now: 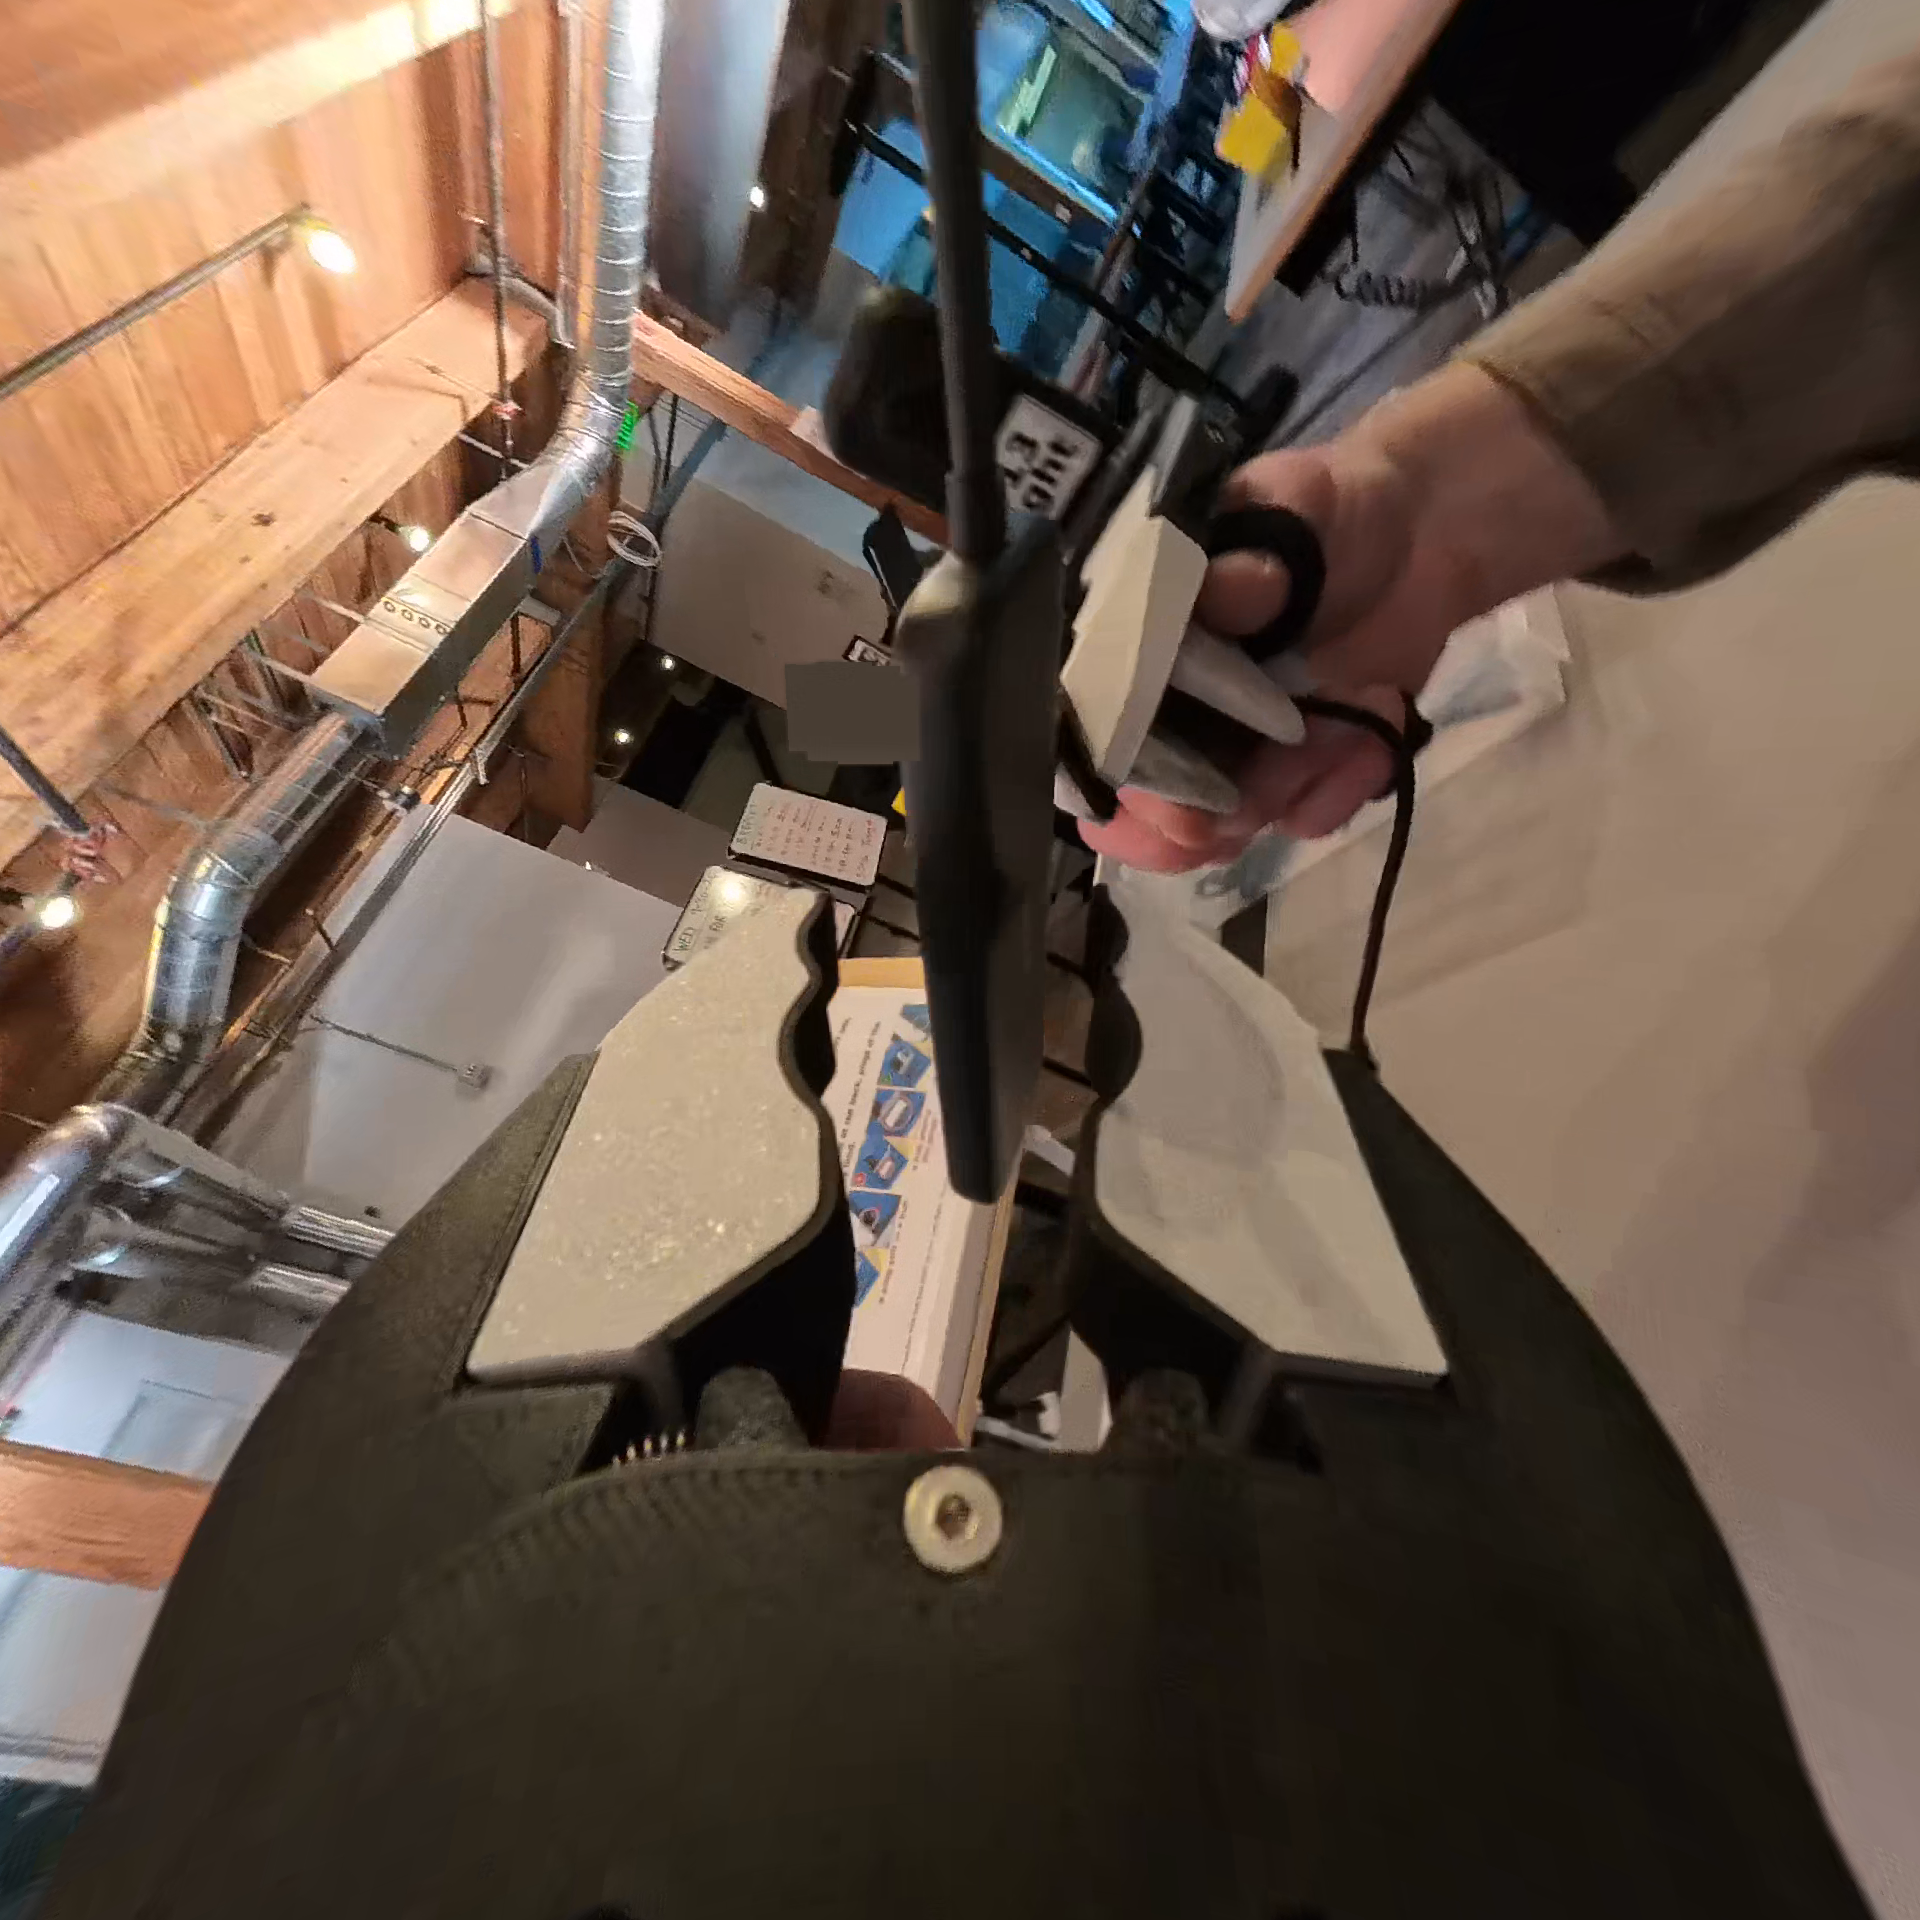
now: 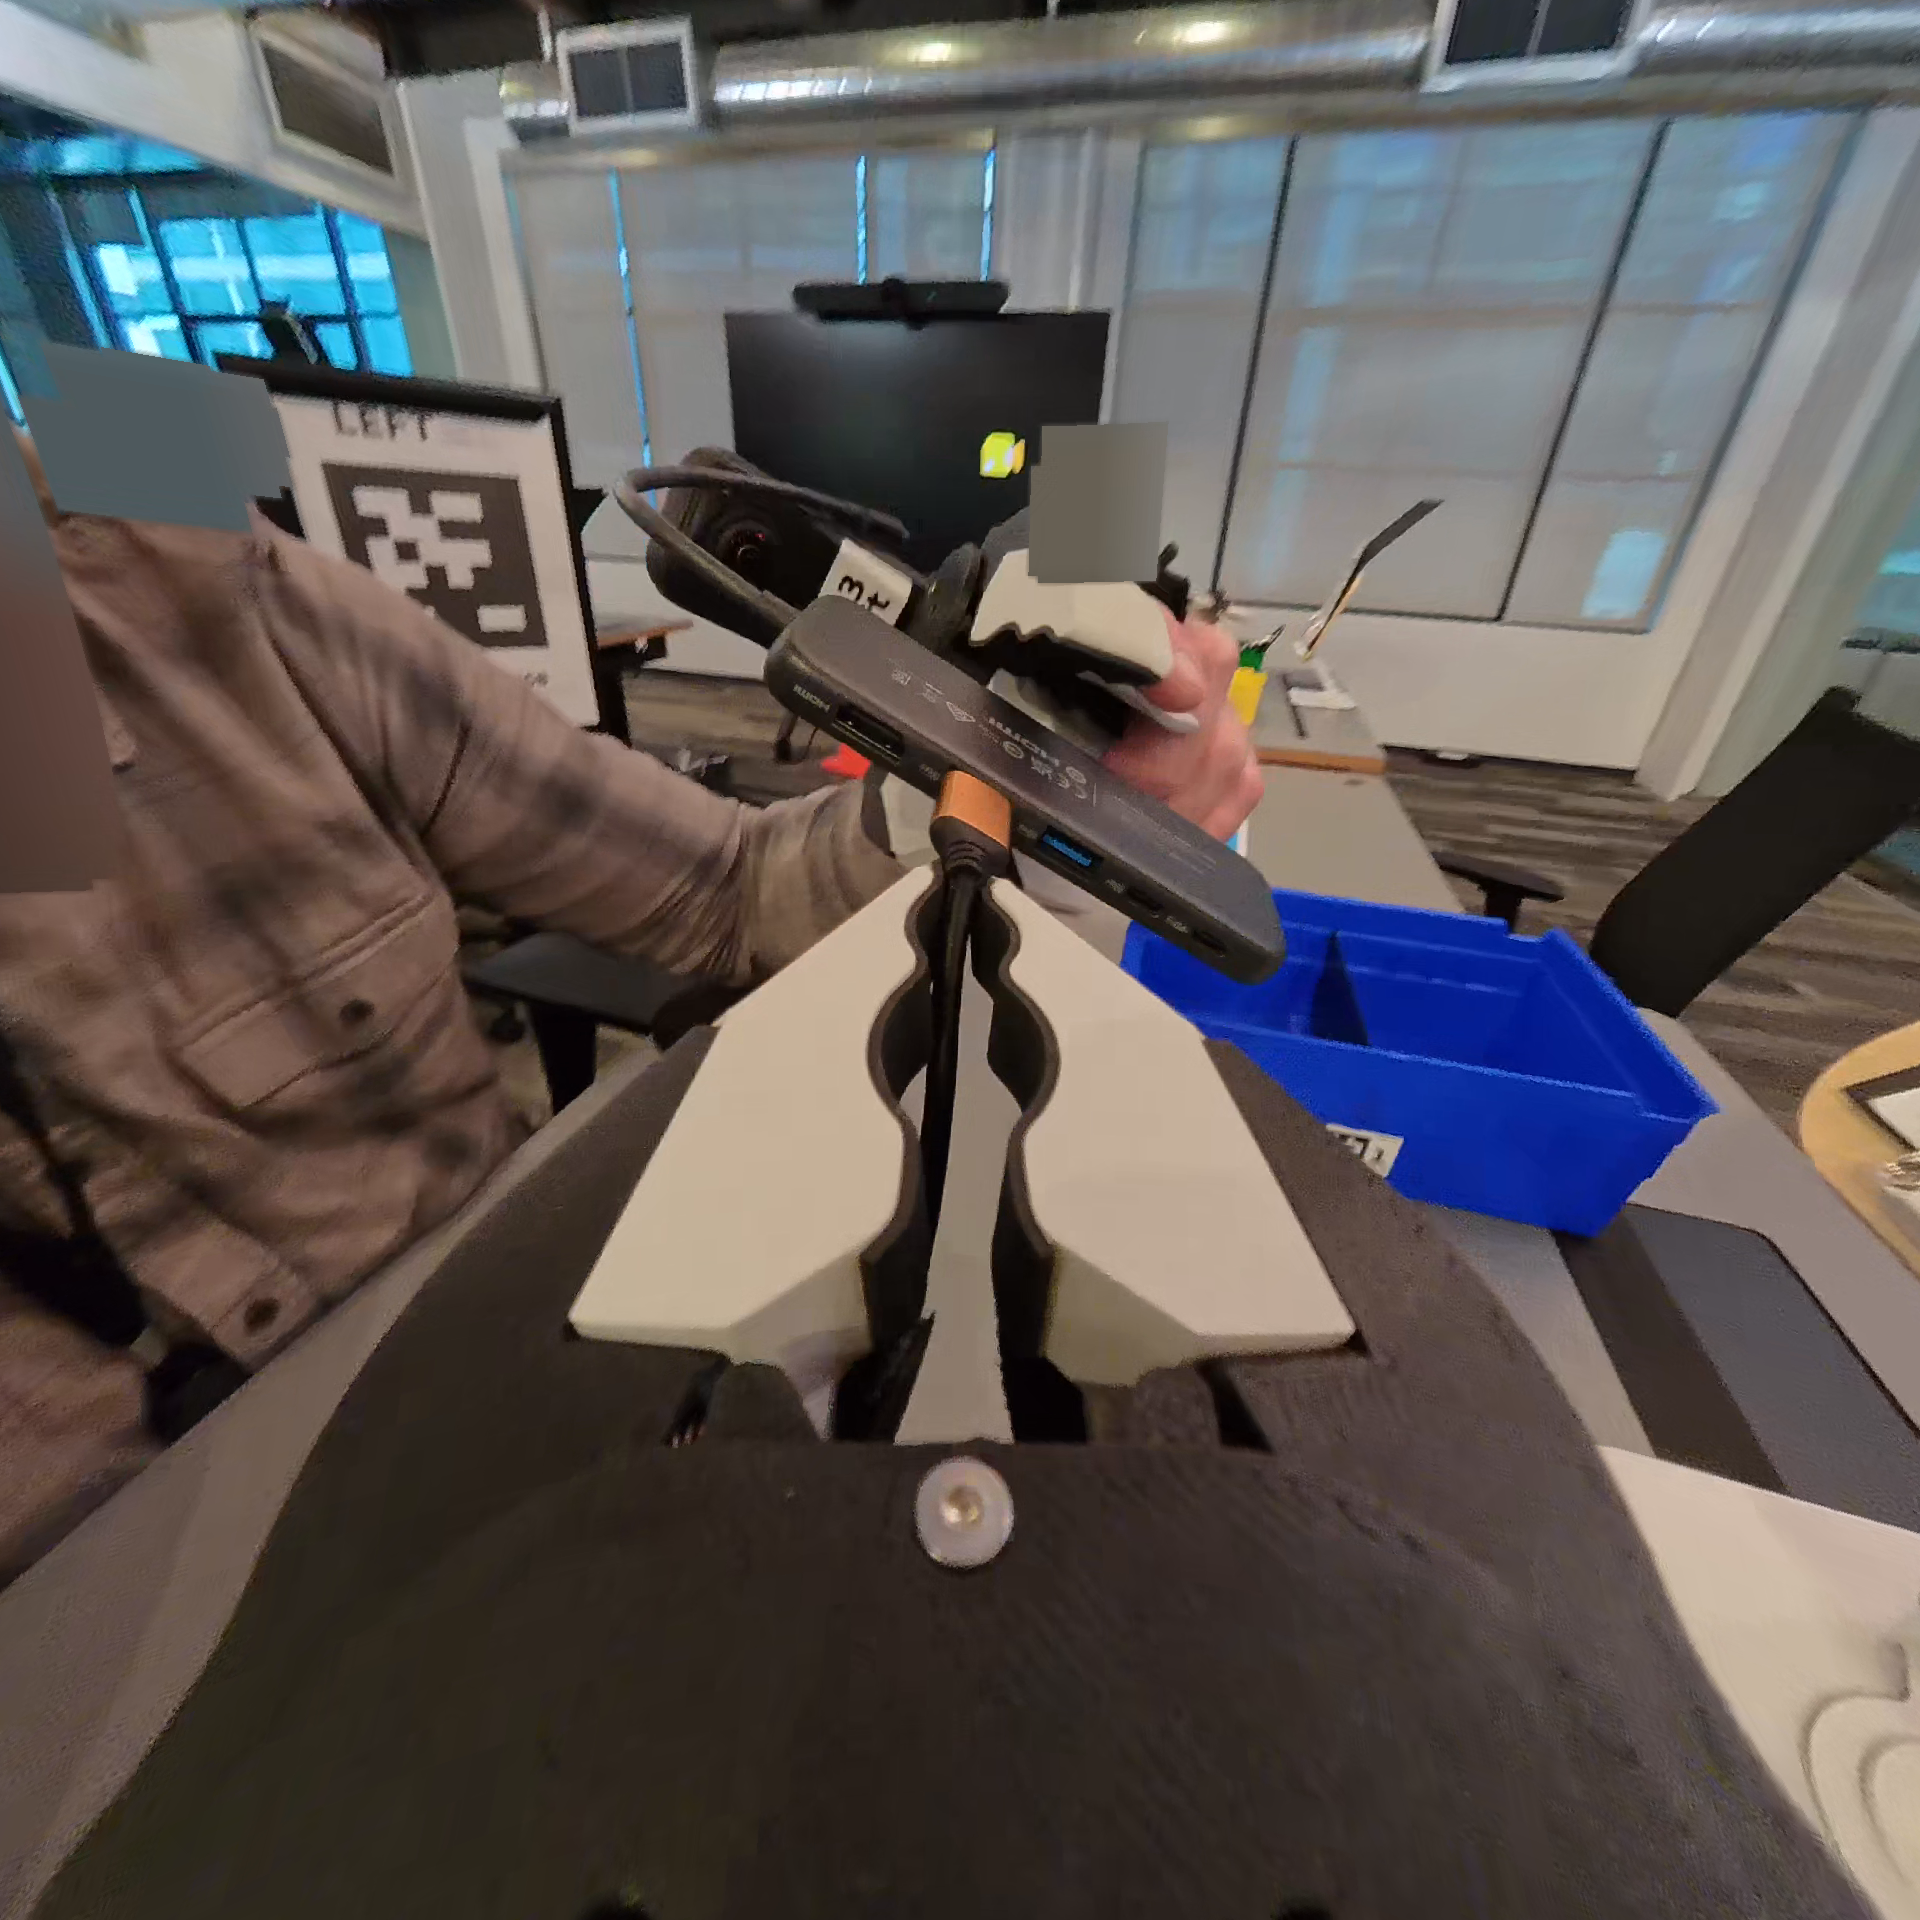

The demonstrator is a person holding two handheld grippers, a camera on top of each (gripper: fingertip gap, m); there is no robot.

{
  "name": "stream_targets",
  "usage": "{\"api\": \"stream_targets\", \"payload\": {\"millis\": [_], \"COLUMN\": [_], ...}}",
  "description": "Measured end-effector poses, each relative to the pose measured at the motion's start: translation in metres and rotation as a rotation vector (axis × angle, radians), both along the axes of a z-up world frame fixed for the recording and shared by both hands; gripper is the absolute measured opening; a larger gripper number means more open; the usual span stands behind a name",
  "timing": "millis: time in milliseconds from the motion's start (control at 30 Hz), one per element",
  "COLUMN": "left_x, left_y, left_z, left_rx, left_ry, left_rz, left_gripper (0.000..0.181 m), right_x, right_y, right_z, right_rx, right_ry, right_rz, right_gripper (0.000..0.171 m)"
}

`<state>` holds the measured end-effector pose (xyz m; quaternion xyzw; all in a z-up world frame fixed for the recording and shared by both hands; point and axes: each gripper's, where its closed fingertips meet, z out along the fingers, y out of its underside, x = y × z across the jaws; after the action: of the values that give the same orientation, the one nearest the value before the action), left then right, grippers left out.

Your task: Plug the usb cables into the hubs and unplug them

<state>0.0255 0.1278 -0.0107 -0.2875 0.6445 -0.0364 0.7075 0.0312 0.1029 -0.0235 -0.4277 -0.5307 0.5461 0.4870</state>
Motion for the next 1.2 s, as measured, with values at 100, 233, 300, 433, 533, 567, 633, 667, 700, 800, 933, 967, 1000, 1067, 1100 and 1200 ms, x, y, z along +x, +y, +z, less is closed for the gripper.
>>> {"api": "stream_targets", "payload": {"millis": [100,233,300,433,533,567,633,667,700,800,933,967,1000,1067,1100,1200], "left_x": [0.004,0.004,0.003,0.001,0.001,0.001,0.002,0.003,0.004,0.004,0.006,0.006,0.006,0.007,0.007,0.006], "left_y": [-0.007,-0.007,-0.005,-0.002,-0.001,-0.002,-0.005,-0.006,-0.008,-0.010,-0.014,-0.013,-0.014,-0.014,-0.014,-0.013], "left_z": [-0.010,-0.018,-0.017,-0.016,-0.012,-0.011,-0.009,-0.010,-0.010,-0.008,-0.005,-0.004,-0.003,-0.003,-0.002,-0.003], "left_rx": [0.051,0.111,0.178,0.322,0.420,0.436,0.473,0.473,0.481,0.489,0.506,0.527,0.535,0.533,0.545,0.537], "left_ry": [0.049,0.084,0.077,0.104,0.111,0.109,0.099,0.105,0.101,0.085,0.079,0.082,0.083,0.083,0.085,0.089], "left_rz": [-0.004,0.025,0.052,0.118,0.155,0.157,0.159,0.154,0.149,0.141,0.127,0.135,0.133,0.129,0.129,0.131], "left_gripper": [0.026,0.013,0.013,0.013,0.013,0.013,0.013,0.013,0.013,0.013,0.013,0.013,0.013,0.013,0.013,0.013], "right_x": [-0.003,-0.003,-0.003,0.003,0.005,0.004,0.000,-0.002,-0.003,-0.004,-0.003,-0.002,-0.002,-0.002,-0.002,-0.003], "right_y": [-0.003,0.001,0.004,0.005,0.003,0.002,0.001,0.000,-0.001,-0.004,-0.008,-0.008,-0.009,-0.009,-0.010,-0.009], "right_z": [-0.007,-0.009,-0.009,-0.002,0.004,0.004,0.004,0.003,0.003,0.004,0.008,0.010,0.010,0.011,0.011,0.010], "right_rx": [0.009,0.002,-0.006,-0.024,-0.031,-0.028,-0.007,0.004,0.012,0.021,0.006,-0.003,-0.005,0.003,0.008,0.039], "right_ry": [-0.041,-0.054,-0.063,-0.029,0.012,0.017,0.028,0.028,0.027,0.037,0.074,0.081,0.083,0.087,0.085,0.079], "right_rz": [0.016,-0.008,-0.033,-0.031,-0.017,-0.014,-0.019,-0.020,-0.020,-0.007,0.025,0.029,0.033,0.032,0.033,0.014], "right_gripper": [0.000,0.001,0.001,0.016,0.024,0.023,0.019,0.018,0.016,0.014,0.013,0.014,0.013,0.013,0.013,0.013]}}
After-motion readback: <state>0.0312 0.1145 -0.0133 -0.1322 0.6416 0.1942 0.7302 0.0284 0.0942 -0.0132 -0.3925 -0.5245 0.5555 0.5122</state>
